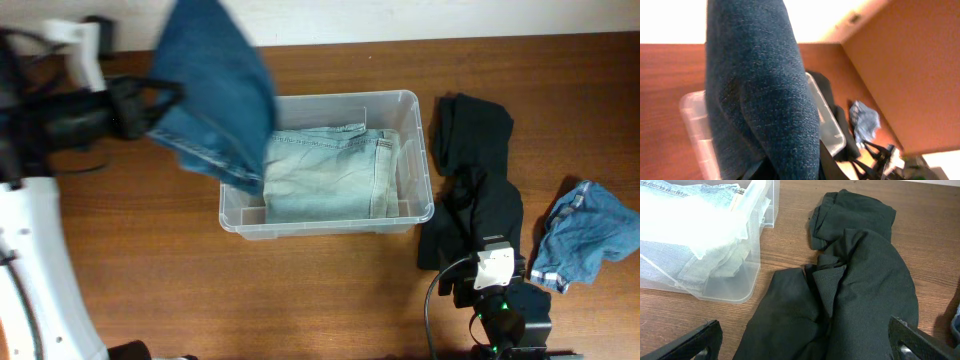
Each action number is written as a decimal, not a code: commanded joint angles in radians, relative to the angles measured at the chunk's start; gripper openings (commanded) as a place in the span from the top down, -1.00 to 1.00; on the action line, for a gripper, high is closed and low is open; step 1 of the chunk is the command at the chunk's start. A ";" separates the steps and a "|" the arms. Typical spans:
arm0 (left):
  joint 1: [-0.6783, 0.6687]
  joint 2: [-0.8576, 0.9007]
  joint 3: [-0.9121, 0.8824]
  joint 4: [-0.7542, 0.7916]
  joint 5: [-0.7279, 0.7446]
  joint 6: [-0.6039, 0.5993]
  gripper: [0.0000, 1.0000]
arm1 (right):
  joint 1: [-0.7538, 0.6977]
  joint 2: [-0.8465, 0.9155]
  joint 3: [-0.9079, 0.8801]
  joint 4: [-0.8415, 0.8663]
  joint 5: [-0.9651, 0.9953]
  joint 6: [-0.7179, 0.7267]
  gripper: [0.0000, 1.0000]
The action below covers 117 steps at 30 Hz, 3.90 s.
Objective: Pack container
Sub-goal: 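Lift the dark-blue jeans and lower them into the bin, then push the dark-blue jeans down into the bin with the left gripper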
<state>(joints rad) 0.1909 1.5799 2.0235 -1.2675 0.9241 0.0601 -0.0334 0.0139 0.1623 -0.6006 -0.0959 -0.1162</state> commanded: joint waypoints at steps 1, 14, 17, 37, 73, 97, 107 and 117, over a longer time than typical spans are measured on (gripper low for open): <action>-0.206 -0.030 0.018 0.089 -0.220 -0.183 0.99 | -0.007 -0.008 -0.006 -0.001 -0.005 -0.007 -0.97; -0.797 0.232 -0.043 0.319 -0.836 -0.515 0.99 | -0.007 -0.008 -0.006 -0.001 -0.005 -0.007 -0.97; -0.813 0.354 -0.043 0.386 -0.835 -0.545 0.99 | -0.007 -0.008 -0.006 -0.001 -0.005 -0.007 -0.97; -0.783 0.428 -0.043 -0.151 -1.485 -0.650 0.99 | -0.007 -0.008 -0.006 -0.001 -0.005 -0.007 -0.97; -0.539 0.717 -0.115 0.111 -1.059 0.023 0.10 | -0.007 -0.008 -0.006 -0.001 -0.005 -0.007 -0.97; -0.553 0.380 0.121 -0.420 -0.676 0.290 -0.40 | -0.007 -0.008 -0.006 -0.001 -0.005 -0.007 -0.97; -0.555 0.385 -0.671 0.288 -0.826 0.350 -0.52 | -0.007 -0.006 -0.006 -0.001 -0.005 -0.007 -0.97; -0.555 0.382 -0.362 0.048 -0.829 0.332 -0.23 | -0.007 -0.006 -0.006 -0.001 -0.005 -0.007 -0.97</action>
<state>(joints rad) -0.3729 1.9068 1.5150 -1.1126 0.1764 0.3927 -0.0334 0.0139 0.1619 -0.6003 -0.0959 -0.1169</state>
